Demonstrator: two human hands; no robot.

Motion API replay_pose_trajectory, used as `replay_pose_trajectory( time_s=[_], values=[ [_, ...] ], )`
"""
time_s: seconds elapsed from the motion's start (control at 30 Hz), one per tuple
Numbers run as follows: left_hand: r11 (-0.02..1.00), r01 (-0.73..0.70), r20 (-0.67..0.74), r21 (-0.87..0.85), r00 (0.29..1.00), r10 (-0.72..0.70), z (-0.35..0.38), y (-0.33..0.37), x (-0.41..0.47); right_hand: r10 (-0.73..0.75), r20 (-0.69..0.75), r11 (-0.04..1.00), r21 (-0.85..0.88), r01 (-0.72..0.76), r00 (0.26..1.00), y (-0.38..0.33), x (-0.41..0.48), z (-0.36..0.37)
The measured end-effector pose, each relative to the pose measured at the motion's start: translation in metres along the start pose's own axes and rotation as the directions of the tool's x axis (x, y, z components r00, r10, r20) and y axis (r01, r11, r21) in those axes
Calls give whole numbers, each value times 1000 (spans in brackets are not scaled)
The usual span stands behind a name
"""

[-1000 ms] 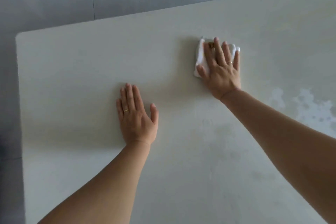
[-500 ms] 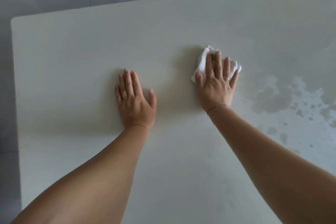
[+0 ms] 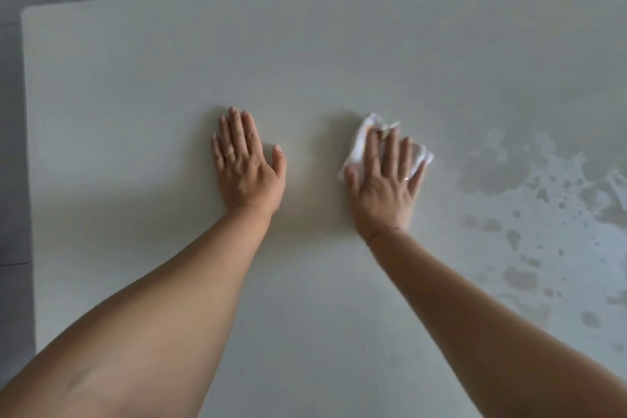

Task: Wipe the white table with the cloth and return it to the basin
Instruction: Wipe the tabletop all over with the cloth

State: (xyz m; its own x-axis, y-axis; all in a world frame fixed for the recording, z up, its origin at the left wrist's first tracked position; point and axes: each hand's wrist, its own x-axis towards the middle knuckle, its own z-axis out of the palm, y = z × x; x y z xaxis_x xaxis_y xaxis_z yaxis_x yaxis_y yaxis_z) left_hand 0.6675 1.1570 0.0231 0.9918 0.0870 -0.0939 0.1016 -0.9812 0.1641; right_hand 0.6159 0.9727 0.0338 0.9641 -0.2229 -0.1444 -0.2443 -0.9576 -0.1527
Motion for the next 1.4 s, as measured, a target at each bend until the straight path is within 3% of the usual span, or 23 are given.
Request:
replay_pose_trajectory(
  time_s=[0.03, 0.1, 0.17, 0.23, 0.3, 0.37, 0.4, 0.47, 0.53, 0.6, 0.67, 0.73, 0.8, 0.83, 0.9, 0.97, 1.0, 1.07, 1.17, 1.23, 1.3, 1.37, 1.4],
  values=[
    [1000, -2, 23, 7, 1000, 2, -2, 0, 0, -116, 22, 993, -7, 117, 993, -6, -16, 2],
    [1000, 6, 45, -7, 999, -6, -7, -1, -7, -428, 76, 901, -49, 432, 901, 7, -35, 2],
    [999, 11, 21, -38, 1000, -10, -12, -1, -30, -574, 127, 805, -94, 586, 809, 38, -22, -7],
    [997, -38, -7, -67, 999, 38, -12, 3, -70, -441, 117, 882, -125, 454, 890, 63, -2, -14],
    [988, -135, 23, -76, 990, 137, -8, 8, -110, -147, 74, 985, -80, 152, 986, 75, 9, -16],
    [976, -208, 57, -63, 976, 211, 0, 10, -136, 42, 33, 999, -24, -41, 999, 59, -3, -11],
    [974, -220, 63, -52, 973, 223, 3, 10, -142, 47, 31, 999, -13, -47, 998, 47, -17, -7],
    [976, -215, 55, -31, 975, 216, 7, 9, -146, -122, 46, 992, -15, 123, 991, 27, -54, 0],
    [977, -210, 40, -31, 977, 211, 9, 9, -146, -396, 110, 914, -44, 402, 912, 34, -80, 1],
    [976, -214, 41, -34, 976, 216, 11, 9, -146, -524, 150, 835, -104, 540, 839, 65, -70, -5],
    [977, -213, 44, -33, 976, 214, 12, 9, -147, -385, 127, 906, -140, 401, 914, 100, -49, -13],
    [978, -206, 32, -31, 978, 207, 14, 8, -148, -100, 72, 992, -75, 105, 992, 112, -43, -15],
    [978, -205, 19, -28, 978, 206, 15, 9, -148, 58, 15, 998, -38, -58, 998, 85, -63, -6],
    [979, -205, 21, -23, 979, 205, 14, 9, -148, 32, 17, 999, -33, -31, 999, 65, -81, -1],
    [979, -202, 35, -16, 979, 203, 12, 10, -149, -187, 53, 982, -30, 189, 981, 41, -116, 7],
    [979, -203, 38, -13, 978, 203, 11, 10, -148, -418, 124, 902, -60, 427, 900, 53, -130, 4],
    [979, -204, 36, -10, 978, 205, 11, 9, -149, -465, 140, 874, -80, 479, 874, 67, -125, 0],
    [978, -210, 30, -7, 977, 210, 12, 9, -148, -387, 125, 910, -108, 400, 914, 90, -110, -7],
    [979, -206, 18, -12, 978, 206, 12, 10, -148, -8, 65, 1000, -8, 9, 998, 80, -107, -5],
    [979, -202, 24, -16, 979, 202, 13, 10, -149, 53, 53, 998, 21, -54, 997, 49, -136, 4],
    [979, -204, 23, -17, 979, 204, 12, 9, -148, -178, 78, 984, 15, 177, 981, 36, -172, 11],
    [977, -211, 14, -7, 977, 211, 13, 9, -148, -465, 121, 883, -11, 469, 877, 58, -181, 9],
    [978, -211, 9, -3, 977, 211, 13, 9, -148, -538, 134, 837, -35, 546, 832, 75, -175, 6]
  ],
)
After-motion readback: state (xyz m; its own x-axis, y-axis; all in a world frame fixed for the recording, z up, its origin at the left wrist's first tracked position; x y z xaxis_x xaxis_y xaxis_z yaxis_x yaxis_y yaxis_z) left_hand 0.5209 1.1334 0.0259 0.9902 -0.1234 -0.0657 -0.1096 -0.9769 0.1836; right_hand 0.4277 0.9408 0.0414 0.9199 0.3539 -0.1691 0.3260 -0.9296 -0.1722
